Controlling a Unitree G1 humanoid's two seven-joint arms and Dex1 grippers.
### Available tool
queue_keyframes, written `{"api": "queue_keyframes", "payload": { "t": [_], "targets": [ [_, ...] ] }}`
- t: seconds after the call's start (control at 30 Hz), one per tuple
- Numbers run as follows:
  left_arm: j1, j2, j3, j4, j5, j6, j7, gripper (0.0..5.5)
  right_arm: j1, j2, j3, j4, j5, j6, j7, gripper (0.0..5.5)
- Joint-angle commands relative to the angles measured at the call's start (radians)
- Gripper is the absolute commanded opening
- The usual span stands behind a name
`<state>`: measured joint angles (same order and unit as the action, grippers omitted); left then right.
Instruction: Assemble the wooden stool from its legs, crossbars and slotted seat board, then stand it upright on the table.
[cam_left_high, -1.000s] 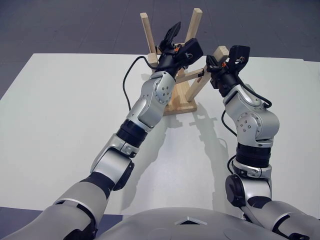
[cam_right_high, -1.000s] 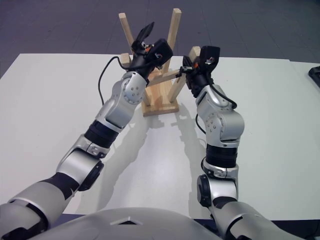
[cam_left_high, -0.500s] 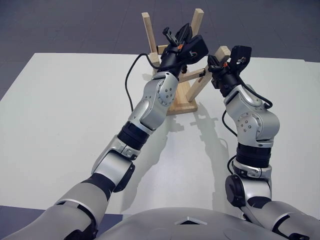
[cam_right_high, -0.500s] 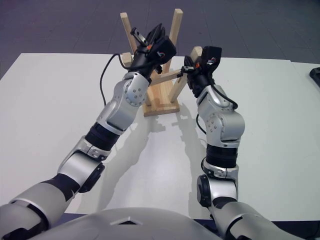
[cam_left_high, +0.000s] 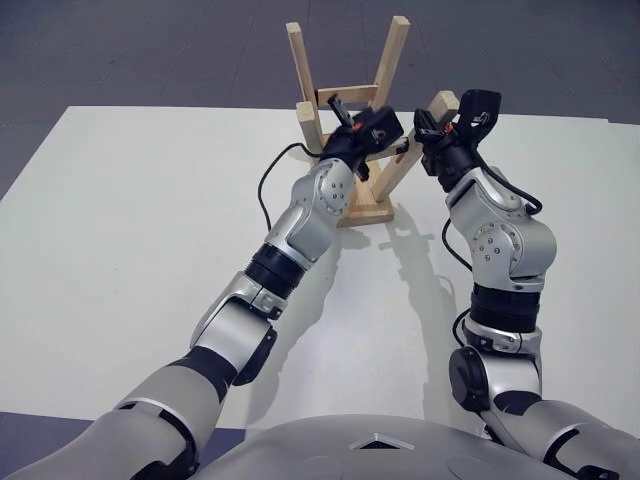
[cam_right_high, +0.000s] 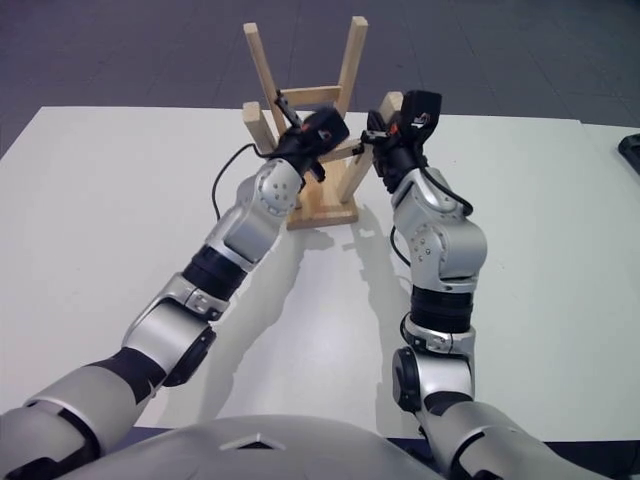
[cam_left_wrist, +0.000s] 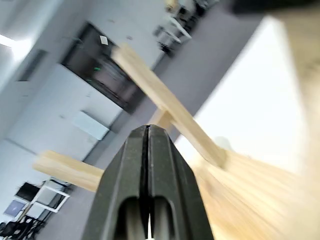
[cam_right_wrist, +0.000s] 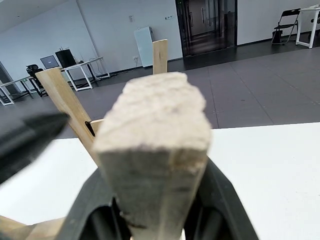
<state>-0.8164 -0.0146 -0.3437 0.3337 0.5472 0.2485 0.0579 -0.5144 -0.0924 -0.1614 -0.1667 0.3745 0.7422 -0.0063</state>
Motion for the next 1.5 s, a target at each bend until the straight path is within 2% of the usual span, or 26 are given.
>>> {"api": "queue_keyframes", "payload": {
  "t": [0.03,0.1,0.2,0.27,0.33,0.43,0.53,0.6,0.7,0.77,0.83,0.9,0.93,1.03,1.17,1.27,1.4,1.5],
  "targets": [
    [-0.001,0.012,0.014,-0.075,0.014,-0.050,0.055,0.00,0.068,0.002,-0.008,0.064,-0.019,0.052,-0.022,1.01],
    [0.045,0.004,-0.044,-0.043,-0.009,-0.020,-0.056,0.00,0.072,0.005,-0.008,0.061,-0.019,0.053,-0.025,1.01],
    [0.164,0.016,-0.166,0.052,-0.046,0.198,-0.376,0.00,0.077,0.008,-0.004,0.055,-0.017,0.059,-0.024,1.01],
    [0.205,0.050,-0.217,0.079,-0.049,0.247,-0.504,0.00,0.076,0.005,0.001,0.052,-0.015,0.061,-0.019,1.01],
    [0.177,0.049,-0.176,0.118,-0.046,0.241,-0.461,0.00,0.075,0.002,0.003,0.052,-0.013,0.060,-0.014,1.01],
    [0.090,0.031,-0.065,0.110,-0.045,0.173,-0.273,0.00,0.072,-0.002,0.002,0.058,-0.015,0.055,-0.011,1.01],
    [0.023,0.019,0.018,0.007,-0.028,0.067,-0.067,0.00,0.070,-0.005,0.001,0.068,-0.017,0.048,-0.010,1.01],
    [-0.001,0.011,0.043,-0.084,-0.019,-0.003,0.017,0.00,0.068,-0.006,-0.001,0.075,-0.019,0.042,-0.011,1.01],
    [0.005,0.007,0.012,-0.128,0.005,-0.045,0.044,0.00,0.066,-0.003,-0.004,0.077,-0.020,0.038,-0.014,1.01],
    [0.052,-0.005,-0.043,-0.094,-0.011,-0.034,-0.030,0.00,0.069,0.000,-0.006,0.073,-0.020,0.039,-0.017,1.01],
    [0.149,0.019,-0.201,0.029,-0.015,0.190,-0.359,0.00,0.073,0.003,-0.005,0.071,-0.019,0.042,-0.019,1.01],
    [0.232,0.051,-0.273,0.078,-0.048,0.315,-0.560,0.00,0.075,0.004,0.000,0.068,-0.018,0.045,-0.018,1.01],
    [0.249,0.065,-0.290,0.093,-0.054,0.319,-0.609,0.00,0.076,0.003,0.001,0.068,-0.017,0.045,-0.016,1.01],
    [0.203,0.049,-0.211,0.125,-0.063,0.303,-0.546,0.00,0.067,-0.008,-0.001,0.076,-0.016,0.048,-0.008,1.01],
    [0.084,-0.007,-0.029,0.103,-0.088,0.227,-0.290,0.00,0.058,-0.016,-0.005,0.090,-0.019,0.043,-0.005,1.01],
    [0.045,-0.021,-0.011,0.047,-0.075,0.165,-0.196,0.00,0.054,-0.015,-0.002,0.090,-0.020,0.036,-0.005,1.01],
    [0.037,-0.081,0.064,-0.176,-0.145,0.037,-0.103,0.00,0.073,-0.035,0.054,0.062,-0.044,0.023,0.022,1.01],
    [-0.024,-0.120,0.174,-0.363,-0.248,0.008,-0.068,0.49,0.108,-0.041,0.091,0.043,-0.053,0.023,0.037,1.01]
  ]
}}
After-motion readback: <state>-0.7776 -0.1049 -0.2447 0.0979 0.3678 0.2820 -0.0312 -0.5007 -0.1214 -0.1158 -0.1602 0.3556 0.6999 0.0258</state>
